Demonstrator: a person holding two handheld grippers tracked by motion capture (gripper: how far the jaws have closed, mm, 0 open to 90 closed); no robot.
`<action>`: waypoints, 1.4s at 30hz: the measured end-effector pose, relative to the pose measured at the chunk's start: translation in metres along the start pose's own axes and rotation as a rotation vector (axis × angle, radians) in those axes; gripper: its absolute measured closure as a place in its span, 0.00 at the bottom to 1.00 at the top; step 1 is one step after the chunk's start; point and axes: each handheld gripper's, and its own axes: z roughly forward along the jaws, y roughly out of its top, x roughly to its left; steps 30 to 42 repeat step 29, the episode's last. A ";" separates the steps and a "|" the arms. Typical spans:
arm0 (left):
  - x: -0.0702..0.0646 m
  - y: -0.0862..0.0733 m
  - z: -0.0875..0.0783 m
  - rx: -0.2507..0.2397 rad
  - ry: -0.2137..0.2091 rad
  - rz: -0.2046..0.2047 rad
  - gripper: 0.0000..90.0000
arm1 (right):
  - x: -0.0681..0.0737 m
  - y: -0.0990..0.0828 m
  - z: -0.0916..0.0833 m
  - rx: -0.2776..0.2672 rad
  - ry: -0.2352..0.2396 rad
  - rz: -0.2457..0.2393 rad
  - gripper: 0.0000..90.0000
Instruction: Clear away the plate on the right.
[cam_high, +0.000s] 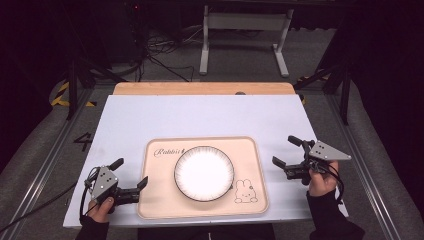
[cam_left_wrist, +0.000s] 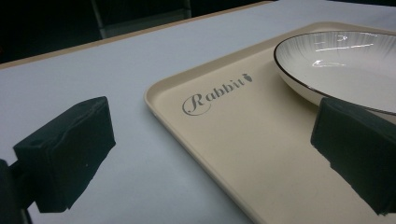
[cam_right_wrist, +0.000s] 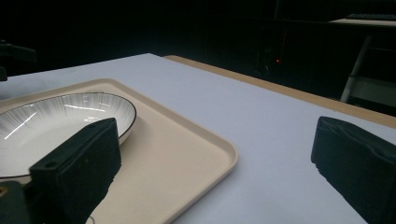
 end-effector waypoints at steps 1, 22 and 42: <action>0.000 0.000 0.000 0.000 0.000 -0.002 0.00 | -0.001 -0.001 -0.001 0.003 -0.003 0.001 0.02; 0.000 0.000 0.000 -0.005 -0.003 -0.002 0.00 | -0.009 -0.034 -0.009 0.012 -0.002 0.109 0.05; 0.000 0.000 -0.001 -0.004 -0.006 -0.003 0.00 | -0.008 -0.034 -0.009 0.015 -0.004 0.100 0.05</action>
